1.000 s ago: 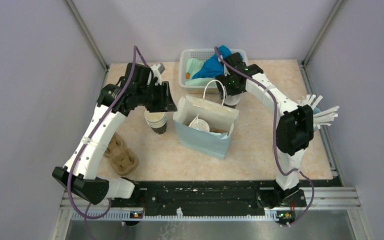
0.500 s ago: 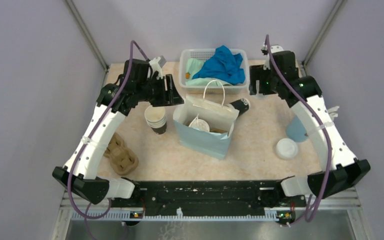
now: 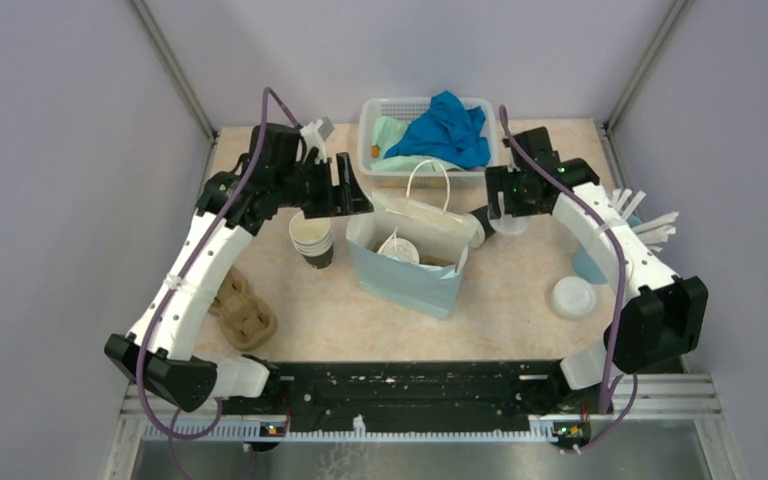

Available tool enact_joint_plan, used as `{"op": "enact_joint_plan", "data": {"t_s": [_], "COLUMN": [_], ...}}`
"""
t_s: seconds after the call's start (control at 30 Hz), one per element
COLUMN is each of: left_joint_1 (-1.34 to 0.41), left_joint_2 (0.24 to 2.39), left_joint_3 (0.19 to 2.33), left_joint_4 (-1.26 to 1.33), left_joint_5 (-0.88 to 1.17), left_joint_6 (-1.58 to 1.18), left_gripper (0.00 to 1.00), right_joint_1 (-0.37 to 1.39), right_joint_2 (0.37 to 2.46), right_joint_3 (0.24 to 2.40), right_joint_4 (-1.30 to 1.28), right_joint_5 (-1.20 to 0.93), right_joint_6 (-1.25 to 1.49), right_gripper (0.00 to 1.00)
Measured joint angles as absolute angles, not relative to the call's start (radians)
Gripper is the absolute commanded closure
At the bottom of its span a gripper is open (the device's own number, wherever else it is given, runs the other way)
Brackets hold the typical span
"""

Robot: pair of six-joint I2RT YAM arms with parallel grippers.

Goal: Pack the takeout coffee

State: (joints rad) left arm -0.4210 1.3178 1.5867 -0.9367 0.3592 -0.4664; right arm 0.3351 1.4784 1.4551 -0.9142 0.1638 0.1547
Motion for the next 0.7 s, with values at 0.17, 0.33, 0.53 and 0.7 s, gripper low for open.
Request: {"op": "enact_joint_plan", "data": {"t_s": [0.17, 0.33, 0.53, 0.7], "left_joint_1": [-0.421, -0.427, -0.434, -0.434], "left_joint_2": [1.324, 1.391, 1.517, 1.599], "left_joint_3": [1.565, 1.578, 1.641, 1.743], "left_joint_4": [-0.938, -0.952, -0.981, -0.990], "left_joint_5": [0.371, 0.337, 0.277, 0.177], "left_joint_6": [-0.469, -0.441, -0.370, -0.310], "left_gripper": [0.26, 0.39, 0.94, 1.00], "right_joint_1": [0.268, 0.208, 0.209, 0.209], "right_joint_2": [1.470, 1.452, 1.419, 1.411], "right_joint_3": [1.271, 1.076, 1.022, 1.021], "right_joint_4": [-0.888, -0.883, -0.865, -0.836], "right_joint_5": [0.137, 0.096, 0.023, -0.003], "right_joint_6": [0.193, 0.228, 0.250, 0.266], "right_gripper": [0.18, 0.18, 0.18, 0.18]}}
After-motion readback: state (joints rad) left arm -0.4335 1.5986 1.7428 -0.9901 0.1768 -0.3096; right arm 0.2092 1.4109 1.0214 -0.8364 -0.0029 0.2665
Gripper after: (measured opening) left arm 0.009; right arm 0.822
